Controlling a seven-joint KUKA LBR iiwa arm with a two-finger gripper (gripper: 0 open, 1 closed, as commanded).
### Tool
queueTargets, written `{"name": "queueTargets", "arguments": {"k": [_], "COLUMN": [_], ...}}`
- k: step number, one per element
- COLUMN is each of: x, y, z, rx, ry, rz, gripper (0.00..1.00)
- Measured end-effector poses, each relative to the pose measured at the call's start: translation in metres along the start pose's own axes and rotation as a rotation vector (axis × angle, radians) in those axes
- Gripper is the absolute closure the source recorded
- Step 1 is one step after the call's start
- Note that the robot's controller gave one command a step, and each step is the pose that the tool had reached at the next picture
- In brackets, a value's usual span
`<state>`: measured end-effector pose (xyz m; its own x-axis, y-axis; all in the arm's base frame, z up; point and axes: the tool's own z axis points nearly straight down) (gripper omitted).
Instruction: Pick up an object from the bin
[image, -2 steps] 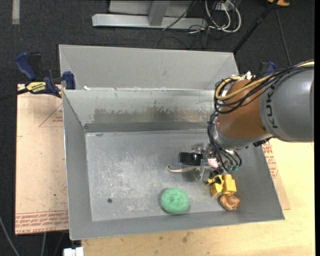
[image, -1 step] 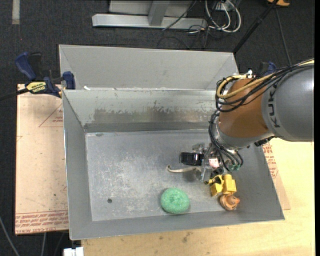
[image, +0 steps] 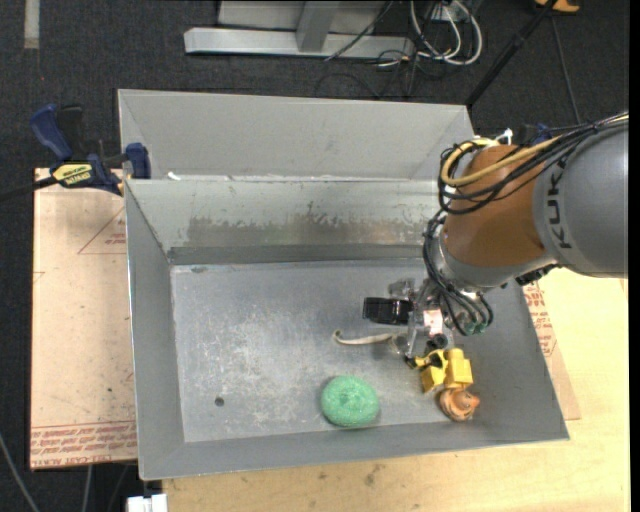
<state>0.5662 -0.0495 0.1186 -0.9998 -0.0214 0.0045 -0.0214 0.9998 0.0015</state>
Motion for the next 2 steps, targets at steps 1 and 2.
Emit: {"name": "queueTargets", "arguments": {"k": [1,2], "x": [-0.0024,-0.0024], "y": [-0.0002,-0.0002], "z": [-0.0134,-0.0181], "rx": [0.001,0.002], "ry": [-0.01,-0.011], "rz": [0.0,0.0], "gripper": [1.0,1.0]}}
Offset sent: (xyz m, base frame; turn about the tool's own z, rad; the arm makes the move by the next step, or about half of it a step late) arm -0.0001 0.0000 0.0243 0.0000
